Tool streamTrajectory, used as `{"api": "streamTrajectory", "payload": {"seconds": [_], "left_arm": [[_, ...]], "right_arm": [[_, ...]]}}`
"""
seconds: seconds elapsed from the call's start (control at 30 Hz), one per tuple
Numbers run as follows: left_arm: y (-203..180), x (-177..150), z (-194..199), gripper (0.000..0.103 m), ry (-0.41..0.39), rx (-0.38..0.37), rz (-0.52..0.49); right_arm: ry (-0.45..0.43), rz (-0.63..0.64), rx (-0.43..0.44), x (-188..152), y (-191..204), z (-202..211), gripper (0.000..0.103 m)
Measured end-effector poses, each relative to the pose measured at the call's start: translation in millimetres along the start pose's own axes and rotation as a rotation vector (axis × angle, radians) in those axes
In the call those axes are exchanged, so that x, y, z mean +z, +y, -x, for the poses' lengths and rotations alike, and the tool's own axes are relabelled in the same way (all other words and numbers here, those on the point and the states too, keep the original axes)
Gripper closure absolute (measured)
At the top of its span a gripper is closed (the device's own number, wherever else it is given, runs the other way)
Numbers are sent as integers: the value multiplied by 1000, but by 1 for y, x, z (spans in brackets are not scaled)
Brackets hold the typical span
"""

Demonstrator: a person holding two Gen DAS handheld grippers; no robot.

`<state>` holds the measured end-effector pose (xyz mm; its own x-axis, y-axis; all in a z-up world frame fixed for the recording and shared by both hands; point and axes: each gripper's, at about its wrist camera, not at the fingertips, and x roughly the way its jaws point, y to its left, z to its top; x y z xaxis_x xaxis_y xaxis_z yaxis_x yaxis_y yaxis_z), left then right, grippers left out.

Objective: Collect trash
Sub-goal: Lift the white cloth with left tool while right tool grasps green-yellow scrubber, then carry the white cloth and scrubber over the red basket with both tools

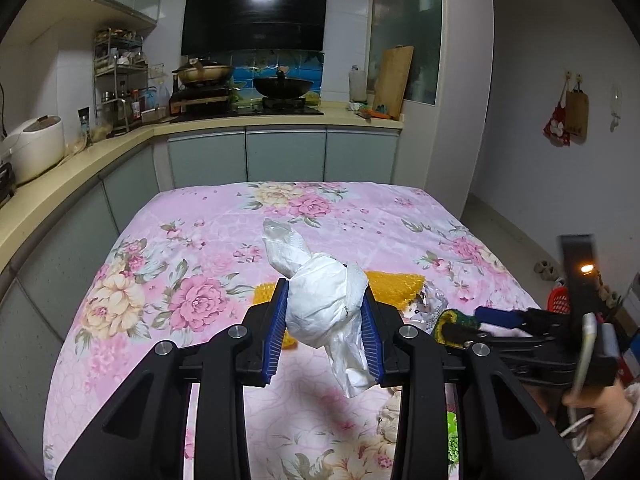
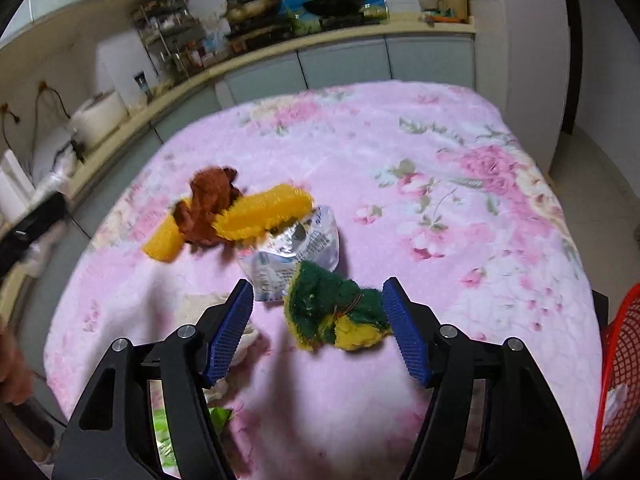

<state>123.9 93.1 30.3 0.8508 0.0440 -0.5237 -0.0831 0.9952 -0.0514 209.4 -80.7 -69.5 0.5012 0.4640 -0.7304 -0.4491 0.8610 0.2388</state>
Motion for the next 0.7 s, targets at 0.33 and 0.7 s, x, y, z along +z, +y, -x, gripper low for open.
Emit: {"api": "streamTrajectory", "payload": {"seconds": [0.33,0.7], "left_arm": [[2,1,2,71,-3,-4,6],[-1,0,3,71,0,-3,10]], "right_arm": [[23,80,-109,1,0,-18,48],[-38,37,-76,2,-12,15,61]]}}
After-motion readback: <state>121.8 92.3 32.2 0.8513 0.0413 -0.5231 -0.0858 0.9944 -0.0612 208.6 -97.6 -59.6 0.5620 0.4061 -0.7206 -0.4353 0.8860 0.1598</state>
